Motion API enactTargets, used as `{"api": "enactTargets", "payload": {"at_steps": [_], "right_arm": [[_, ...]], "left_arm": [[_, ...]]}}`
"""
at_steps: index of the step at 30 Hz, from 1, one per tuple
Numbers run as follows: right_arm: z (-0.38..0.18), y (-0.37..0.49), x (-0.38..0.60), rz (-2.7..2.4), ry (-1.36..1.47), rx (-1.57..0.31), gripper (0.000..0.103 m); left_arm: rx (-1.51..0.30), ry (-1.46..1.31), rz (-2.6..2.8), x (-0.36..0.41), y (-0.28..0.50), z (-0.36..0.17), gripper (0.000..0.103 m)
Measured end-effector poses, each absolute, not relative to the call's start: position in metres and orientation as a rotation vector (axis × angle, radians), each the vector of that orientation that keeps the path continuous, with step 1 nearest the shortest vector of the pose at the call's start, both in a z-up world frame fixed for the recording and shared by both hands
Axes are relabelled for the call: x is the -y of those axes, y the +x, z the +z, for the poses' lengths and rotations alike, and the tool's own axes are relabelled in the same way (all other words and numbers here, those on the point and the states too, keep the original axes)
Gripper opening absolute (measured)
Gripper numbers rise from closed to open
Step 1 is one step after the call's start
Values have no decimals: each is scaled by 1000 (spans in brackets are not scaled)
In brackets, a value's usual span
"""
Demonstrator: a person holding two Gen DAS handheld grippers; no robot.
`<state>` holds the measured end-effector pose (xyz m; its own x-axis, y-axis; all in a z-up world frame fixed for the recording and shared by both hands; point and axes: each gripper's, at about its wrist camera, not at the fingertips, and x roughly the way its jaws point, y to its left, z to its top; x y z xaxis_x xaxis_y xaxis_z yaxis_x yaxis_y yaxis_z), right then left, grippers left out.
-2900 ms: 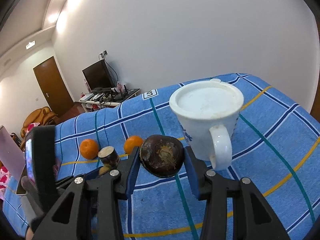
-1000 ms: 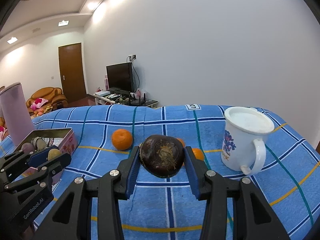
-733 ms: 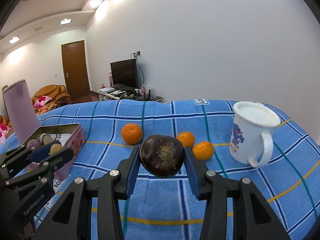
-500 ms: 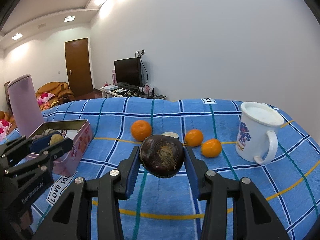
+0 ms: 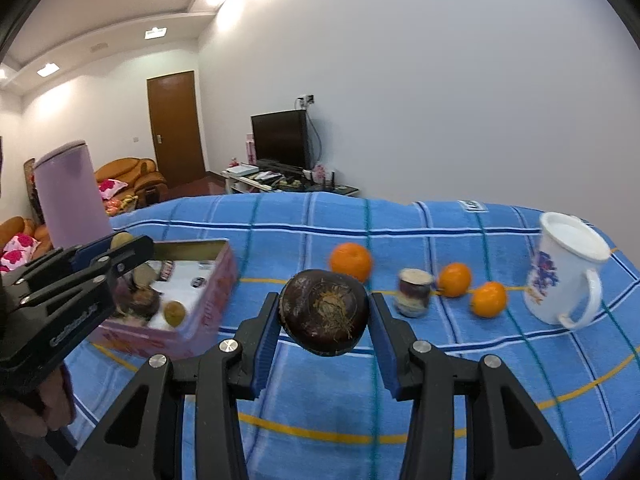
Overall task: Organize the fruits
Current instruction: 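Carry yellow fruit and dark brown fruit over the pink tin box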
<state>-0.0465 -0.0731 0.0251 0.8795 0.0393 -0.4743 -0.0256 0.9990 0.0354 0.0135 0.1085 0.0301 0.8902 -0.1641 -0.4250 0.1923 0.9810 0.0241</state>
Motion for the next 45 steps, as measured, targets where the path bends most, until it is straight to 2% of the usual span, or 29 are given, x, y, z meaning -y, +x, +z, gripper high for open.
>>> {"api": "enactTargets", "payload": {"at_steps": [17,45], "right_arm": [[29,4,-12,155,86,-473,46],[4,68,-42,155,171,-619,46]], "left_arm": [[-509,28,23,-173,58,22,28],[-645,94,66,-173,87,-7,28]]}}
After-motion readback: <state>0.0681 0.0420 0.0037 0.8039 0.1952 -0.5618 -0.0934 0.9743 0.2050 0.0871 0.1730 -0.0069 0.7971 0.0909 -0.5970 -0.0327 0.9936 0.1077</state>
